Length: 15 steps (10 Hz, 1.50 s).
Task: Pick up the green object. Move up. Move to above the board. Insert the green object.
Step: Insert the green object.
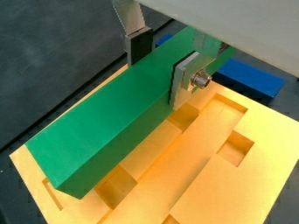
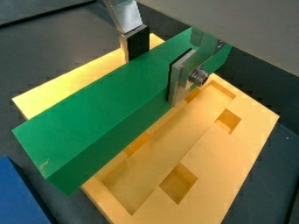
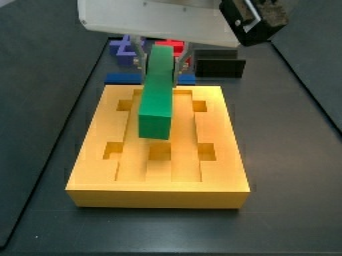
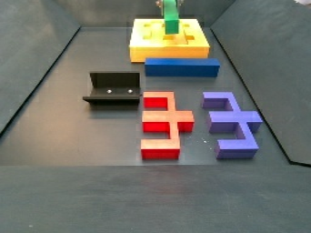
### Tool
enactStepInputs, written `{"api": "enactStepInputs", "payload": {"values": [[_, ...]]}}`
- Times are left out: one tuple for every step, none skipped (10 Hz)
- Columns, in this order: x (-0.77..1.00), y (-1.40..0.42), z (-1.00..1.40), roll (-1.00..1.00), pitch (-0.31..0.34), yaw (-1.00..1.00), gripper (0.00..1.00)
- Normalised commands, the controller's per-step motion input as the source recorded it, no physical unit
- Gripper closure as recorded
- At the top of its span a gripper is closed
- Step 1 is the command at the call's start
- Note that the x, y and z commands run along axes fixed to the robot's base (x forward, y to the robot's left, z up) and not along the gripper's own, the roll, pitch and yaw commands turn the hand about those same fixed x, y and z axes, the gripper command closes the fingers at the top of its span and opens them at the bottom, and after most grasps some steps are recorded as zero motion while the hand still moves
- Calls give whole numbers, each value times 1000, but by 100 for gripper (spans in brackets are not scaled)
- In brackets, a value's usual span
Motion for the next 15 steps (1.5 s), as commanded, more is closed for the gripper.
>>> {"api": "enactStepInputs", "payload": {"values": [[-20, 0, -291, 0, 0, 0, 100], [-9, 0, -263, 0, 0, 0, 100], [0, 0, -223, 0, 0, 0, 100], [0, -23, -174, 27, 0, 0, 100], [0, -20, -163, 43, 0, 0, 100], [0, -11, -160, 36, 0, 0, 100], [0, -6, -166, 37, 0, 0, 100], [0, -14, -151, 43, 0, 0, 100], [0, -100, -103, 101, 0, 0, 100], [-123, -169, -17, 157, 0, 40, 100], [-180, -151, -9, 117, -16, 63, 100], [-240, -249, -31, 177, -107, 134, 100], [-171, -240, -149, 183, -184, 46, 100], [-171, -240, -160, 224, -239, 0, 100], [-160, -271, -149, 300, -260, 0, 100]]}}
